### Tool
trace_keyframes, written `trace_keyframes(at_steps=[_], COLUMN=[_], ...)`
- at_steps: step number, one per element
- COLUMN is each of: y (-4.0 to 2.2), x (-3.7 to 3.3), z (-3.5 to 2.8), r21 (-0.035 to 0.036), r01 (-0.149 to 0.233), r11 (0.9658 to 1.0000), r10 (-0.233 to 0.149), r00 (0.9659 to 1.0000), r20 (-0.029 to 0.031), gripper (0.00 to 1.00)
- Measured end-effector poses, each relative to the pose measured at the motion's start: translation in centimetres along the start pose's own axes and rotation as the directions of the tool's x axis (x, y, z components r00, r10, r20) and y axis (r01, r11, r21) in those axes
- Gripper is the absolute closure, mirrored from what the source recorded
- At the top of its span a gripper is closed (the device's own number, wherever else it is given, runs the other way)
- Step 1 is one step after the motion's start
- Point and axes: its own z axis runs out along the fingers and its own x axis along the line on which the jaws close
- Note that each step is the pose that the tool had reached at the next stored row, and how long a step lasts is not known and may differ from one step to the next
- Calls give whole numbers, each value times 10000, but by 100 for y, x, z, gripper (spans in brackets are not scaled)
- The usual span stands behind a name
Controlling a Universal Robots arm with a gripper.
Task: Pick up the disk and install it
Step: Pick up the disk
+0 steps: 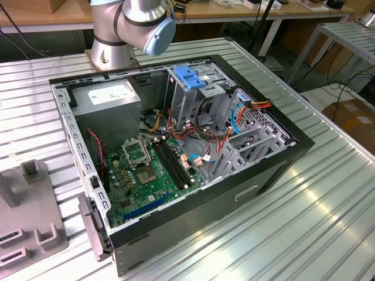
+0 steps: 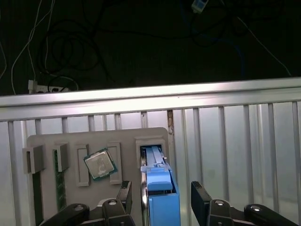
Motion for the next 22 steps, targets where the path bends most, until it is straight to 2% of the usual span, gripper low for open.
trace_keyframes(at_steps=[4,5,6,7,15,22], y=[0,0,0,-1,-2,-2], x=[1,1,1,7,28,3], z=[13,14,15,17,27,47], r21=[-3,-1,0,1,1,1], r01=[5,6,6,7,5,7], r11=[10000,10000,10000,10000,10000,10000], r10=[-5,-6,-6,-7,-5,-7], r00=[10000,10000,10000,10000,10000,10000], r20=[-1,0,0,1,-17,-16], gripper=[40,47,47,53,53,53])
